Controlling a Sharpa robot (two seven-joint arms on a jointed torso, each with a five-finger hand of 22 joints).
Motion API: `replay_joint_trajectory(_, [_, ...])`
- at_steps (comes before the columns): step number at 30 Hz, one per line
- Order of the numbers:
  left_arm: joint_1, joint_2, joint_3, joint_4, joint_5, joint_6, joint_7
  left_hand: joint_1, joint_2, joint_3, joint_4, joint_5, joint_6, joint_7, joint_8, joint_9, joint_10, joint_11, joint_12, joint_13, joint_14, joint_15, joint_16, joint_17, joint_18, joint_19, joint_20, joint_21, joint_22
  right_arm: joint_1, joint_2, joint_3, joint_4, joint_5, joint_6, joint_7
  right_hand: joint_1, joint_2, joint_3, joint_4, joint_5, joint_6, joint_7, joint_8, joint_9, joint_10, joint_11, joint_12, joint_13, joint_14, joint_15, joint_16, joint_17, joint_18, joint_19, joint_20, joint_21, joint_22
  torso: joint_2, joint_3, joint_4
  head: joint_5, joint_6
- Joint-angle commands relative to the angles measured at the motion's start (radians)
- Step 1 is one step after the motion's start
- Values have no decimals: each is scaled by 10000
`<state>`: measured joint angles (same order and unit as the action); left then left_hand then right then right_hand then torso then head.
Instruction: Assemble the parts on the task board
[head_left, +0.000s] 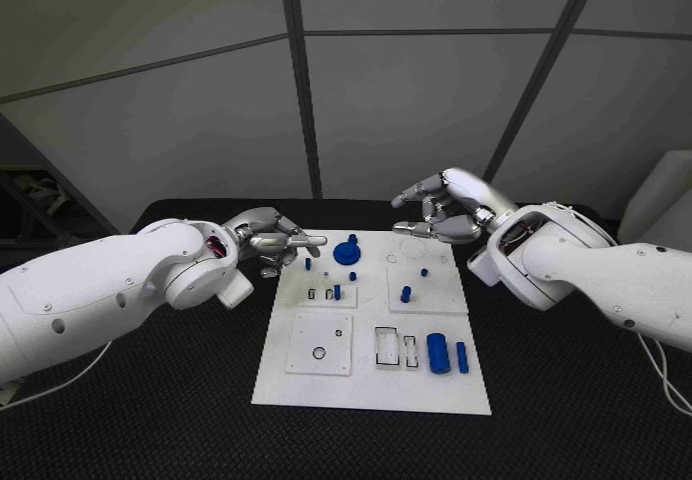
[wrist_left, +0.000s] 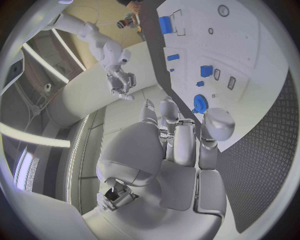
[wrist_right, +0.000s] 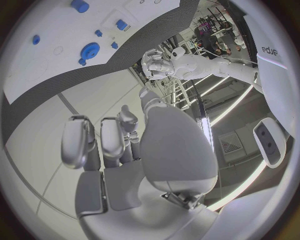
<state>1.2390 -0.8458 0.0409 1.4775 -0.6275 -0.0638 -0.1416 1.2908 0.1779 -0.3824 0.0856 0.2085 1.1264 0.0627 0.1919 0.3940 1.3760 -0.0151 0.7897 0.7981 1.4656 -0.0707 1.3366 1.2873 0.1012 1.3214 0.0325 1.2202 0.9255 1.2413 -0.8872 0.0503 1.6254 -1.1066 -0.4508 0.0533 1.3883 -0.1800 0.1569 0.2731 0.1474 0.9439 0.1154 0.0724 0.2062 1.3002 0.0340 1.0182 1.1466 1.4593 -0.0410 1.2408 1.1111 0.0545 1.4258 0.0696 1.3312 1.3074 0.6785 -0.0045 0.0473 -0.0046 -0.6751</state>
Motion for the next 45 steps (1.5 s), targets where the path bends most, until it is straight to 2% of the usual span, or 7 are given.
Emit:
replay_joint_trajectory(1, [306, 352, -227, -186, -2010, 1202, -2077, 71, 64, 12, 170, -61, -396, 48, 116, 810, -568, 65, 211, 886, 356, -4, -128, -92, 5, 115, 51, 462, 643, 67, -13, 6, -183, 731, 338, 78, 53, 38, 58, 1, 32, 55, 11, -62, 19, -94, -15, -81, -37, -39, -9, -96, -45, 128, -105, -2, -76, 242, -136, 50, 0, 37, -45])
replay_joint_trajectory(6, [855, 1053, -974, -657, -2340, 1719, -2839, 394, 258, 162, 150, 67, -833, 146, 40, 1415, -1446, 185, -1262, 319, -37, 71, -1386, -1294, 62, 132, 109, 413, 475, 111, 1, 11, -373, 774, 393, -13, 49, 56, 60, 11, 32, 65, 9, -58, 23, -102, -16, -112, -69, -44, -10, -152, -94, 136, -115, -4, -117, 208, -194, 78, 14, 51, -137])
replay_joint_trajectory(10, [1061, 1497, -1352, -956, -2417, 1932, -3189, 391, 287, 137, 221, -71, -918, 134, 36, 1759, -1450, 190, -1382, 573, 316, 72, -517, -308, -163, 725, 121, 1150, 1792, 123, 9, 12, -443, 784, 441, -116, 46, 66, 62, 17, 32, 67, 8, -59, 25, -111, -17, -140, -95, -49, -12, -195, -133, 141, -123, -5, -146, 183, -192, 77, 11, 58, -151])
replay_joint_trajectory(13, [1138, 1838, -1500, -1209, -2460, 1882, -3435, 117, 226, 4, 452, -503, -654, 21, 281, 2195, -229, 88, 1391, 2900, 682, 0, 781, 1094, -430, 1295, 93, 1987, 3313, 127, 15, 12, -480, 783, 469, -198, 44, 74, 63, 21, 32, 67, 8, -60, 26, -113, -18, -152, -109, -49, -13, -218, -148, 143, -123, -6, -160, 173, -182, 68, 29, 24, -159])
replay_joint_trajectory(16, [1174, 2121, -1569, -1417, -2622, 1795, -3602, -232, 196, -81, 794, -1329, -596, -110, 639, 2903, 422, -21, 3372, 4576, 845, -76, 1522, 1906, -514, 1434, 11, 2317, 3866, 129, 38, 12, -512, 773, 498, -278, 43, 77, 63, 23, 32, 67, 8, -60, 27, -111, -18, -152, -111, -48, -13, -224, -151, 142, -119, -7, -159, 175, -170, 67, 17, 9, -165])
replay_joint_trajectory(19, [1190, 2312, -1597, -1529, -2732, 1767, -3732, -514, 58, -210, 1095, -1587, -702, -138, 847, 3475, 528, -45, 3943, 5140, 880, -94, 1726, 2139, -542, 1455, -29, 2449, 4088, 129, 51, 13, -526, 742, 521, -339, 37, 80, 61, 29, 31, 68, 8, -60, 28, -110, -18, -156, -117, -47, -13, -238, -159, 142, -116, -7, -165, 172, -161, 62, -2, 16, -168])
replay_joint_trajectory(45, [1206, 3030, -1626, -2093, -2849, 2336, -4379, -248, -134, -164, 1473, -1567, -1025, -153, 1067, 4733, 513, -58, 4179, 5655, 880, -111, 1796, 2237, -563, 1417, -24, 2587, 4316, 130, 148, 12, -628, 666, 595, -592, -3, 88, 45, 60, 33, 100, 2, -48, 41, -94, -22, -154, -133, -32, -17, -284, -169, 144, -104, -11, -195, 152, -137, 49, 31, 0, -344])
